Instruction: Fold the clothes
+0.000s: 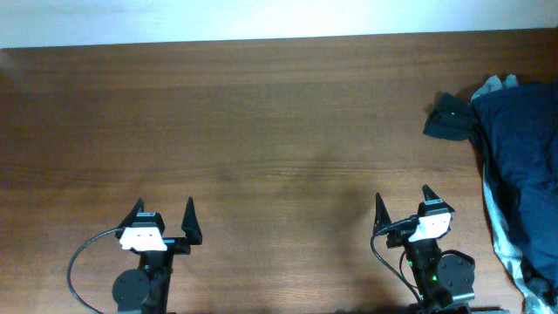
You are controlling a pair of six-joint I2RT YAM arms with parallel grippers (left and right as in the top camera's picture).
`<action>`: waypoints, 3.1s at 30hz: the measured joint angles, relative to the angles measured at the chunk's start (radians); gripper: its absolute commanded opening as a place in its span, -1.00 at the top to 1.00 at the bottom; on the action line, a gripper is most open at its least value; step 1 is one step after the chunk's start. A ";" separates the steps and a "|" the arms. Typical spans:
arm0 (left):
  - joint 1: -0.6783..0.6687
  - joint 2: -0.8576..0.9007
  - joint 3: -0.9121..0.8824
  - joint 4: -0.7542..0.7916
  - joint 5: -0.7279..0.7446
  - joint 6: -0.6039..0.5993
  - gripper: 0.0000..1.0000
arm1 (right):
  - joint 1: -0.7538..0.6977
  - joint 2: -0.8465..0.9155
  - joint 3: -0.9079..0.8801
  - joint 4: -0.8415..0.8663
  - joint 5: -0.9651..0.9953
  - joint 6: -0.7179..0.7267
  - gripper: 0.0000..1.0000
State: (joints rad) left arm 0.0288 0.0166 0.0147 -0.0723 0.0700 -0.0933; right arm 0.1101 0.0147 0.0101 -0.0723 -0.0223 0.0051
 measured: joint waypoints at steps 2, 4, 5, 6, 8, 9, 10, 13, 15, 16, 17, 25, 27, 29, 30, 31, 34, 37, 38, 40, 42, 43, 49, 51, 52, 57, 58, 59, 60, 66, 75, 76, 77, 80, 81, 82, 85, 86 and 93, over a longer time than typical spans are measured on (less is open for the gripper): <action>0.000 0.000 0.000 0.000 0.000 0.000 -0.99 | 0.000 0.000 0.000 0.000 0.000 -0.001 -0.97; 0.000 0.000 0.000 0.000 0.000 0.000 -0.99 | 0.000 0.002 0.000 0.043 -0.005 0.004 -0.97; 0.000 0.000 0.000 0.000 0.000 0.000 -0.99 | 0.000 0.002 0.000 0.114 -0.038 0.027 -0.97; 0.000 0.001 0.000 0.000 0.000 0.000 -0.99 | 0.000 0.002 0.000 0.137 -0.050 0.033 -0.97; 0.000 0.001 0.000 0.000 0.000 0.000 -0.99 | 0.000 0.000 0.000 0.238 -0.106 0.070 -0.97; 0.000 0.001 0.000 0.000 0.000 0.000 -0.99 | 0.000 0.000 0.000 0.266 -0.124 0.079 -0.97; 0.000 0.001 0.000 0.000 0.000 0.000 -0.99 | 0.000 0.000 0.000 0.268 -0.144 0.091 -0.98; 0.000 0.001 0.000 0.000 0.000 0.000 -0.99 | 0.000 0.000 0.000 0.247 -0.184 0.109 -0.97; 0.000 0.001 0.000 0.000 0.000 0.000 -0.99 | 0.000 0.000 0.000 0.245 -0.207 0.116 -0.97; 0.000 0.001 0.000 0.000 0.000 0.000 -0.99 | 0.000 0.000 0.000 0.245 -0.230 0.120 -0.97; 0.000 0.001 0.000 0.000 0.000 0.000 -0.99 | 0.000 0.000 0.000 0.241 -0.246 0.122 -0.97; 0.000 0.001 0.000 0.000 0.000 0.000 -0.99 | 0.000 0.017 0.032 0.120 -0.301 0.153 -0.97; 0.000 0.001 0.000 -0.001 0.000 0.000 -0.99 | 0.000 0.052 0.105 -0.016 -0.289 0.156 -0.97; 0.000 0.001 0.000 0.000 0.000 0.000 -0.99 | 0.000 0.125 0.217 -0.137 -0.261 0.156 -0.97; 0.000 0.002 0.000 -0.001 0.000 0.000 -0.98 | 0.000 0.167 0.284 -0.195 -0.241 0.157 -0.97; 0.000 0.004 0.000 -0.002 0.000 0.000 -0.99 | 0.000 0.303 0.502 -0.313 -0.169 0.157 -0.97; 0.000 0.007 0.000 0.001 -0.003 0.002 -0.99 | 0.000 0.592 0.862 -0.712 -0.127 0.147 -0.97; 0.000 0.010 -0.001 0.000 -0.003 0.003 -0.99 | 0.000 0.811 1.088 -0.793 -0.119 0.132 -0.97; 0.000 0.009 -0.001 0.000 -0.003 0.003 -0.99 | 0.000 0.850 1.126 -0.809 -0.113 0.127 -0.97; 0.000 0.009 -0.001 0.000 -0.003 0.003 -0.99 | -0.009 0.963 1.225 -0.869 -0.085 0.121 -0.97; 0.000 0.010 -0.001 0.000 -0.003 0.003 -0.99 | -0.039 1.079 1.318 -0.934 -0.068 0.122 -0.97; 0.000 0.009 -0.001 0.000 -0.003 0.003 -0.98 | -0.063 1.148 1.369 -0.955 -0.061 0.126 -0.97; 0.000 0.010 -0.001 0.000 -0.004 0.003 -0.99 | -0.215 1.425 1.525 -1.028 -0.033 0.192 -0.97; 0.000 0.010 -0.001 0.000 -0.003 0.003 -0.99 | -0.315 1.504 1.541 -1.021 -0.023 0.229 -0.97; 0.000 0.010 -0.001 0.000 -0.003 0.003 -0.99 | -0.375 1.542 1.542 -1.017 -0.021 0.242 -0.98; 0.000 0.010 -0.001 0.000 -0.003 0.003 -0.99 | -0.615 1.719 1.544 -0.914 -0.004 0.274 -0.98; 0.000 0.009 -0.001 0.000 -0.003 0.003 -0.99 | -0.639 1.744 1.544 -0.875 -0.003 0.275 -0.98; 0.000 0.010 -0.001 0.000 -0.003 0.003 -0.98 | -0.661 1.769 1.544 -0.833 -0.001 0.274 -0.98; 0.000 0.009 -0.001 0.000 -0.003 0.003 -0.99 | -0.674 1.787 1.544 -0.808 -0.001 0.273 -0.98; 0.000 0.009 -0.001 0.000 -0.003 0.003 -0.99 | -0.702 1.900 1.546 -0.711 0.000 0.249 -0.96; 0.000 0.010 -0.001 0.000 -0.003 0.003 -0.99 | -0.702 2.048 1.546 -0.617 0.000 0.237 -0.86; 0.000 0.010 -0.001 0.000 -0.003 0.003 -0.99 | -0.700 2.048 1.546 -0.611 0.000 0.237 -0.86; 0.000 0.009 -0.001 0.000 -0.003 0.003 -0.98 | -0.700 2.048 1.546 -0.602 0.000 0.235 -0.80; 0.000 0.009 -0.001 0.000 -0.003 0.003 -0.99 | -0.692 2.048 1.546 -0.587 0.016 0.234 -0.30; 0.000 0.010 -0.001 0.000 -0.003 0.003 -0.99 | -0.687 2.048 1.546 -0.584 0.030 0.235 0.05; 0.000 0.009 -0.001 0.000 -0.003 0.003 -0.99 | -0.681 2.048 1.546 -0.584 0.045 0.230 0.23; 0.000 0.009 -0.001 0.000 -0.003 0.003 -0.99 | -0.679 2.048 1.547 -0.600 0.063 0.230 0.91; 0.000 0.009 -0.001 0.000 -0.003 0.003 -0.99 | -0.679 2.048 1.549 -0.610 0.064 0.231 0.92; 0.000 0.009 -0.001 0.000 -0.003 0.003 -0.99 | -0.678 1.979 1.633 -0.760 0.002 0.231 0.92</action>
State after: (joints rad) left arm 0.0288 0.0257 0.0139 -0.0727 0.0666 -0.0898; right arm -0.5682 1.9938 1.6436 -0.8326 -0.0208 0.2359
